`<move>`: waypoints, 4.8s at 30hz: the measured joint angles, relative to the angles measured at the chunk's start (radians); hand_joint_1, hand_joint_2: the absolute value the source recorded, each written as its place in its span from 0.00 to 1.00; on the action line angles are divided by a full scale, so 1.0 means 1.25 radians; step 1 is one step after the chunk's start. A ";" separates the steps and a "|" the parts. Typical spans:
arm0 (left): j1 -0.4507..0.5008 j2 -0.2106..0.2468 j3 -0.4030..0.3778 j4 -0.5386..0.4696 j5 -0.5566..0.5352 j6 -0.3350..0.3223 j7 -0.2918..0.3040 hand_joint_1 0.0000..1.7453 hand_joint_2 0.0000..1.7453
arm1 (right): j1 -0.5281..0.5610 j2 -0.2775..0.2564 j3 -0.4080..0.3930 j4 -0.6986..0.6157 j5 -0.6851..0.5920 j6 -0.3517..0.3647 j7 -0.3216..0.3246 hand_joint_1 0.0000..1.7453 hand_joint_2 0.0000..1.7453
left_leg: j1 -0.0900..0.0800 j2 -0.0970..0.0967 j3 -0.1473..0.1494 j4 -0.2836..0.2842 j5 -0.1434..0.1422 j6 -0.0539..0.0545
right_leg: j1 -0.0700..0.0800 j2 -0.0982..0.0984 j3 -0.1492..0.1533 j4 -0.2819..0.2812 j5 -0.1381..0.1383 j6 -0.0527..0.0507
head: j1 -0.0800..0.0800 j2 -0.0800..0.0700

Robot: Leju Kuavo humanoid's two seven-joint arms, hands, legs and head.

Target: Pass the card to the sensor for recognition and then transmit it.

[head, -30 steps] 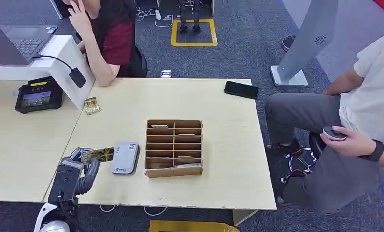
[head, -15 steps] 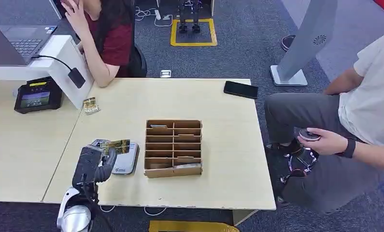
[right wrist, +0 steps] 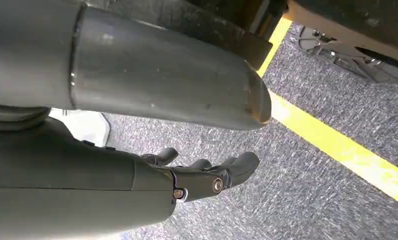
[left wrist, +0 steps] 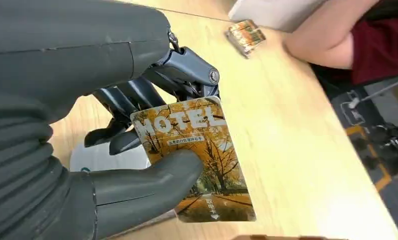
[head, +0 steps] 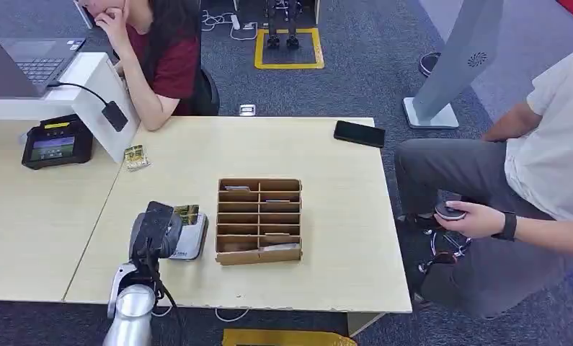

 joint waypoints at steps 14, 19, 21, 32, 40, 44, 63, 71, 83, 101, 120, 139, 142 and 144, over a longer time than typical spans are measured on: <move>-0.023 -0.008 0.070 0.103 -0.041 0.007 -0.016 1.00 1.00 | -0.003 -0.008 0.022 0.004 0.000 0.003 0.007 0.00 0.00 | 0.000 0.000 0.000 0.000 0.000 0.000 | 0.000 0.000 0.000 0.000 0.000 0.000 | 0.000 0.000; -0.032 -0.009 0.084 0.137 -0.061 0.014 -0.017 1.00 1.00 | -0.003 -0.010 0.032 0.004 0.000 0.006 0.007 0.00 0.00 | 0.000 0.000 0.000 0.000 0.000 0.000 | 0.000 0.000 0.000 0.000 0.000 0.000 | 0.000 0.000; -0.038 -0.011 0.089 0.155 -0.063 0.021 -0.017 1.00 1.00 | -0.004 -0.011 0.037 0.004 0.000 0.008 0.007 0.00 0.00 | 0.000 0.000 0.000 0.000 0.000 0.000 | 0.000 0.000 0.000 0.000 0.000 0.000 | 0.000 0.000; -0.056 -0.013 0.104 0.194 -0.064 0.026 -0.023 1.00 1.00 | -0.008 -0.012 0.040 0.004 0.000 0.011 0.007 0.00 0.00 | 0.000 0.000 0.000 0.000 0.000 0.000 | 0.000 0.000 0.000 0.000 0.000 0.000 | 0.000 0.000; -0.057 -0.013 0.104 0.204 -0.064 0.026 -0.023 1.00 1.00 | -0.008 -0.012 0.040 0.005 0.000 0.011 0.007 0.00 0.00 | 0.000 0.000 0.000 0.000 0.000 0.000 | 0.000 0.000 0.001 0.000 0.000 0.000 | 0.000 0.000; -0.057 -0.013 0.104 0.207 -0.064 0.026 -0.023 1.00 1.00 | -0.008 -0.012 0.040 0.006 0.000 0.011 0.007 0.00 0.00 | 0.000 0.000 0.000 0.000 0.000 0.000 | 0.000 0.000 0.001 0.000 0.000 0.000 | 0.000 0.000; -0.109 -0.012 0.109 0.318 -0.139 0.084 -0.031 1.00 1.00 | -0.014 -0.012 0.057 0.008 0.000 0.014 0.012 0.00 0.00 | 0.000 -0.002 0.000 0.000 0.001 0.001 | 0.000 -0.003 0.002 0.000 0.000 0.000 | 0.000 0.000; -0.166 -0.009 0.069 0.491 -0.408 0.261 0.007 1.00 1.00 | -0.014 -0.012 0.068 0.009 -0.006 -0.002 0.006 0.00 0.00 | -0.001 -0.004 0.007 -0.001 0.001 0.002 | -0.002 -0.004 0.009 0.000 -0.001 0.001 | 0.000 0.000; -0.184 -0.013 0.029 0.566 -0.437 0.282 -0.030 1.00 1.00 | -0.012 -0.012 0.057 0.012 -0.001 -0.005 0.002 0.00 0.00 | -0.002 -0.009 0.012 -0.001 0.003 0.002 | -0.002 -0.009 0.016 0.000 -0.001 0.002 | 0.000 0.000; -0.111 -0.040 0.025 0.215 0.104 -0.015 -0.162 1.00 1.00 | -0.005 -0.013 0.053 0.013 -0.001 -0.004 -0.010 0.00 0.00 | -0.002 -0.008 0.005 -0.001 0.004 0.002 | -0.002 -0.007 0.007 0.000 0.001 0.002 | 0.000 0.000; -0.108 -0.032 0.024 -0.079 0.133 0.074 -0.208 1.00 1.00 | -0.008 -0.013 0.066 0.014 -0.001 -0.001 -0.008 0.00 0.00 | -0.002 -0.008 0.002 -0.001 0.004 0.002 | -0.002 -0.007 0.004 0.000 0.001 0.002 | 0.000 0.000; -0.225 0.030 0.002 0.004 -0.629 0.432 -0.120 1.00 1.00 | -0.018 -0.015 0.129 0.024 0.000 0.002 -0.026 0.00 0.00 | -0.002 -0.007 0.002 0.000 0.004 0.002 | -0.002 -0.005 0.003 0.000 0.001 0.002 | 0.000 0.000; -0.247 0.047 -0.001 0.042 -0.661 0.455 -0.104 1.00 1.00 | -0.019 -0.016 0.135 0.027 0.000 0.002 -0.030 0.00 0.00 | -0.002 -0.007 0.002 0.000 0.004 0.002 | -0.002 -0.005 0.003 0.000 0.001 0.002 | 0.000 0.000; -0.253 0.054 -0.002 0.055 -0.665 0.458 -0.099 1.00 1.00 | -0.020 -0.017 0.137 0.027 0.000 0.002 -0.032 0.00 0.00 | -0.002 -0.007 0.002 0.000 0.004 0.002 | -0.002 -0.005 0.003 0.000 0.001 0.002 | 0.001 0.000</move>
